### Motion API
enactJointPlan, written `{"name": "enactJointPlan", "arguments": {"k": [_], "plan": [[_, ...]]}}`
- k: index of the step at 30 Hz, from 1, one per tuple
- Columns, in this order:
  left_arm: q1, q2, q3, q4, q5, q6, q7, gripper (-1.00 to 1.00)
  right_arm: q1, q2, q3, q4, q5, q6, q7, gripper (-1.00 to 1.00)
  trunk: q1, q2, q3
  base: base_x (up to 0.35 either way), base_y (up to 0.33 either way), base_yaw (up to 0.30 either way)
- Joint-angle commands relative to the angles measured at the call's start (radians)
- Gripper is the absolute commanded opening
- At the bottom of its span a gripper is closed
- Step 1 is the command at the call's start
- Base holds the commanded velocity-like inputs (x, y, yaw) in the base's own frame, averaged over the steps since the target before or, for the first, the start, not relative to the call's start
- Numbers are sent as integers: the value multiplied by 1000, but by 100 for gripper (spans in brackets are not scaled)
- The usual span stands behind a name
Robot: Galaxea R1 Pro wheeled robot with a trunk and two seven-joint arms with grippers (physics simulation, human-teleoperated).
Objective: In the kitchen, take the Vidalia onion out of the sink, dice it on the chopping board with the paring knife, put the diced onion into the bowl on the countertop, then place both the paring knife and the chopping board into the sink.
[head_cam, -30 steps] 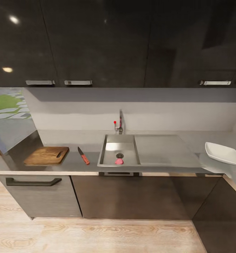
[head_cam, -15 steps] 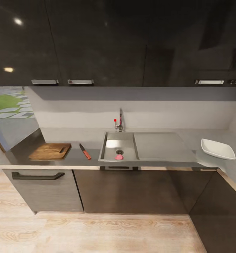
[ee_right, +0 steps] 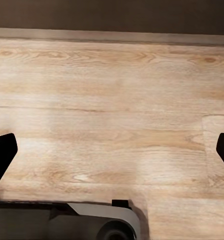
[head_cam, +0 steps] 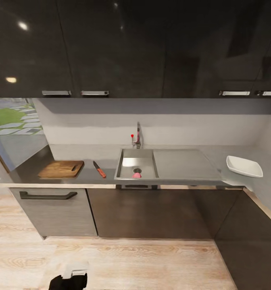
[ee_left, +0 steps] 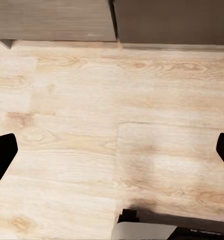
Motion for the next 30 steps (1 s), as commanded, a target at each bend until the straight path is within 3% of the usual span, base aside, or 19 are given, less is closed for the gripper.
{"name": "enactJointPlan", "arguments": {"k": [1, 3, 5, 10, 14, 21, 27, 30], "plan": [[-16, -6, -2, -12, 2, 24, 6, 100, 0, 0, 1, 1, 1, -1, 1, 100, 1, -2, -2, -8, 0, 0], [-75, -26, -2, -34, 1, 100, 6, 100, 0, -1, 1, 4, 1, -2, 1, 100, 1, -2, -2, -6, 0, 0], [-173, -41, -4, -46, 2, 222, 5, 100, 0, -1, 1, 8, 1, -3, 1, 100, 1, -2, -2, -3, 0, 0], [-321, -58, -33, -51, 2, 346, 5, 100, 0, -1, 1, 10, 1, -3, 1, 100, 1, -2, -2, -1, 0, 0], [-431, -84, -68, -48, 3, 389, 5, 100, 0, -1, 1, 11, 1, -3, 1, 100, 1, -2, -2, 0, 0, 0], [-623, -110, -89, 1, 4, 424, 7, 100, 0, -1, 1, 12, 1, -3, 1, 100, 1, -2, -2, 0, 0, 0], [-818, -122, -91, 149, 5, 431, 6, 100, 0, -1, 1, 15, 1, -3, 1, 100, 1, -2, -2, 0, 0, 0], [-963, -126, -92, 282, 15, 431, 6, 100, 0, -1, 1, 16, 1, -3, 1, 100, 1, -2, -2, 0, 0, 0]]}}
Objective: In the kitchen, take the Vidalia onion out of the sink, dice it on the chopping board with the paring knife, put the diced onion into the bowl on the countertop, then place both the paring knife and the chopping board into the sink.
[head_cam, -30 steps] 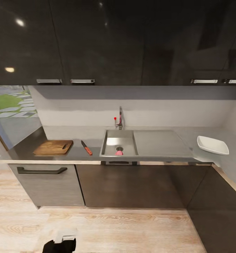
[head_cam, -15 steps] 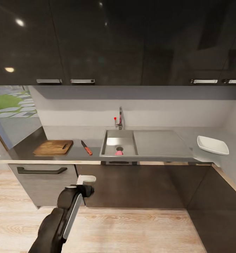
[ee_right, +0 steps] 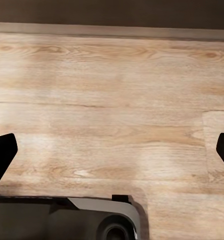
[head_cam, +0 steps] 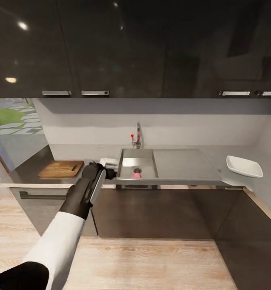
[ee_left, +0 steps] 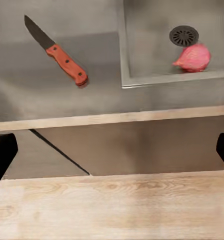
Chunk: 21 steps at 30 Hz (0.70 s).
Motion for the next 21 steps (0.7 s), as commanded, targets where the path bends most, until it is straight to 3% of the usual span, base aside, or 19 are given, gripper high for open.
{"name": "enactJointPlan", "arguments": {"k": [1, 2, 4, 6, 8, 9, 10, 13, 16, 21], "plan": [[-37, -1, -1, 30, 9, 4, 5, 100, 0, 0, 1, -1, 1, -1, 1, 100, 0, -2, -2, 0, 0, 0], [-101, -2, -1, 88, 22, 4, 4, 100, 0, 0, 1, 0, 2, -1, 1, 100, 0, -2, -2, 0, 0, 0], [-166, -3, -1, 152, 38, 3, 4, 100, 0, 0, 0, 0, 2, -1, 1, 100, 0, -2, -2, 0, 0, 0], [-260, -5, -1, 268, 62, 1, 4, 100, 0, 0, 1, 0, 2, -1, 1, 100, 0, -2, -2, 0, 0, 0], [-393, -7, -1, 451, 95, -3, 3, 100, 0, 0, 1, 0, 2, -1, 1, 100, 0, -2, -2, 0, 0, 0], [-516, -8, -1, 613, 136, -15, 3, 100, 0, 0, 1, 1, 1, -1, 1, 100, 0, -2, -2, 0, 0, 0], [-560, -8, -1, 668, 157, -23, 4, 100, 0, 0, 1, 1, 1, -1, 1, 100, 0, -2, -2, 0, 0, 0], [-623, -11, -2, 748, 206, -37, 4, 100, 0, 0, 1, 0, 1, -1, 1, 100, 0, -2, -2, 0, 0, 0], [-638, -13, -2, 795, 219, -39, -2, 100, 0, 0, 1, 1, 1, -1, 1, 100, 0, -2, -2, 0, 0, 0], [-645, -11, -3, 838, 226, -42, -72, 100, 0, 0, 1, 1, 1, -2, 1, 100, 0, -2, -2, 0, 0, 0]]}}
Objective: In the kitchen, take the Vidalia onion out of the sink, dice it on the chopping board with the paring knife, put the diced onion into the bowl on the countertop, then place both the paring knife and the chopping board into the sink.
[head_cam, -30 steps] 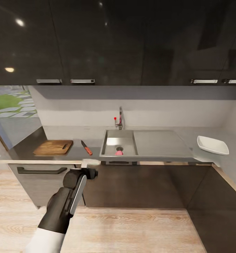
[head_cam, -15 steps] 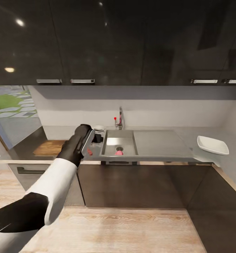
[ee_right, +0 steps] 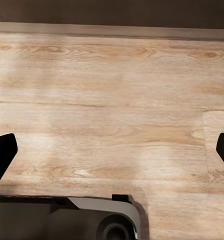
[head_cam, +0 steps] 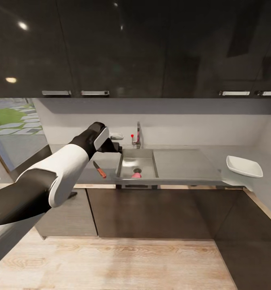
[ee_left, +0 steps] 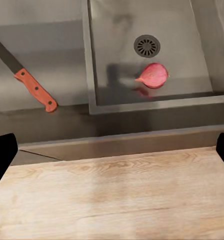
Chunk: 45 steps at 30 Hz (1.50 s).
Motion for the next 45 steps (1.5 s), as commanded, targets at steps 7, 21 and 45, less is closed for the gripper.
{"name": "enactJointPlan", "arguments": {"k": [7, 21, 45], "plan": [[-2, 2, -7, 4, 12, 3, -19, 100, 0, 0, 1, -1, 1, -2, 1, 100, 1, -2, -2, 40, -46, 0], [0, 4, -7, 9, 10, 1, -19, 100, 0, 0, 1, -2, 1, -2, 1, 100, 1, -2, -2, 189, -199, 0], [24, 20, -7, 13, 6, -32, -15, 100, 0, 0, 2, -2, 1, -1, 1, 100, 1, -2, -17, 223, -175, 0]]}}
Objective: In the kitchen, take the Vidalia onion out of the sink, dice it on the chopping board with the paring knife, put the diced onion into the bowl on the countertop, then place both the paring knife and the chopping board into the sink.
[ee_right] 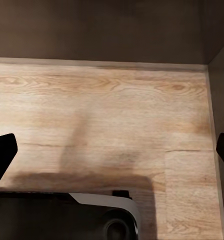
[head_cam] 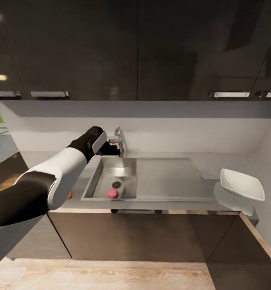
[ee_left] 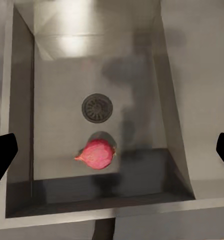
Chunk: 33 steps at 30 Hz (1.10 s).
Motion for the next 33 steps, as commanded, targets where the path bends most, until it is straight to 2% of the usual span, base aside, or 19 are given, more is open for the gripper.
{"name": "enactJointPlan", "arguments": {"k": [1, 17, 33], "plan": [[0, 1, -6, -1, 11, 0, 8, 100, 0, -1, 1, -1, 1, -1, 1, 100, 1, -2, -4, 85, -23, 0], [58, 5, -6, -1, 11, -5, 10, 100, 0, -1, 1, 0, 1, -1, 1, 100, 1, -2, -29, 130, 17, 0], [168, 5, -6, -1, 9, -4, 10, 100, 0, -1, 1, 0, 1, -1, 1, 100, 1, -2, -55, 17, 2, 0]]}}
